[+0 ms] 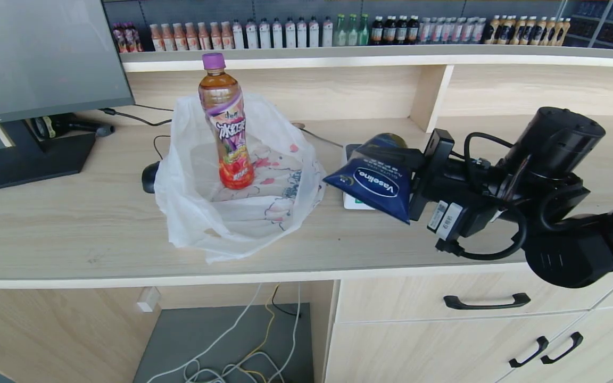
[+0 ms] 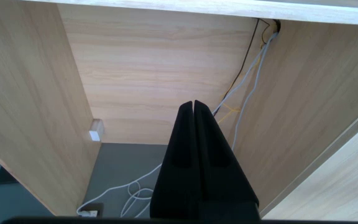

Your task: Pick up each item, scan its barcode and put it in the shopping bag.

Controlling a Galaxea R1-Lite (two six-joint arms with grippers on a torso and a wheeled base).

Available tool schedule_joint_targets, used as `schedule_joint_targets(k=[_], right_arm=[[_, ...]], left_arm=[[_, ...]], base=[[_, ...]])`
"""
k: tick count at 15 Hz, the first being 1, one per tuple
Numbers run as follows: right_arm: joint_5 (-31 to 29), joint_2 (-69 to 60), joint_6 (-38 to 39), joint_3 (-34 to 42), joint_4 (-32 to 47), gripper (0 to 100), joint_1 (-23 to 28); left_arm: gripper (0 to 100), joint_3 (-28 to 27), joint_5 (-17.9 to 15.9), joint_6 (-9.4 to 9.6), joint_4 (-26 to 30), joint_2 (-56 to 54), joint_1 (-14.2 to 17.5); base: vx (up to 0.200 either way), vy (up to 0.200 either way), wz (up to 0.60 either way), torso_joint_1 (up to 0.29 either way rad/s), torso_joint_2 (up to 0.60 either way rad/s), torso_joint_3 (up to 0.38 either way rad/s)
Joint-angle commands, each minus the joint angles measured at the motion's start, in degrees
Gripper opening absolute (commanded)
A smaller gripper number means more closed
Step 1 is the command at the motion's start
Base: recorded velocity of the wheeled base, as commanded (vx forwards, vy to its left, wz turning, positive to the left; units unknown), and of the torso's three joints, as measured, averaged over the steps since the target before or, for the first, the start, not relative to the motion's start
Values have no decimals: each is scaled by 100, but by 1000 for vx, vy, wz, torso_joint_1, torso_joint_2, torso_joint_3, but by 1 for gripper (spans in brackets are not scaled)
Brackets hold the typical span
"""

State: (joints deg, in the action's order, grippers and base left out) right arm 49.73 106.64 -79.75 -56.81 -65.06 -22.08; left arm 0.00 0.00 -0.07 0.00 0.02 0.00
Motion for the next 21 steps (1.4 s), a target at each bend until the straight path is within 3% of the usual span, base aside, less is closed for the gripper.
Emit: schedule_joint_targets(k=[1,21], right_arm=[[2,111,-5,-50,2,0,10],[-24,93,-32,-67,-7,0,90]], left_arm=[[0,0,0,-1,0,-2,0],[0,0,0,-1,0,-2,0]], base=[[0,0,0,0,0,0],[0,0,0,0,0,0]])
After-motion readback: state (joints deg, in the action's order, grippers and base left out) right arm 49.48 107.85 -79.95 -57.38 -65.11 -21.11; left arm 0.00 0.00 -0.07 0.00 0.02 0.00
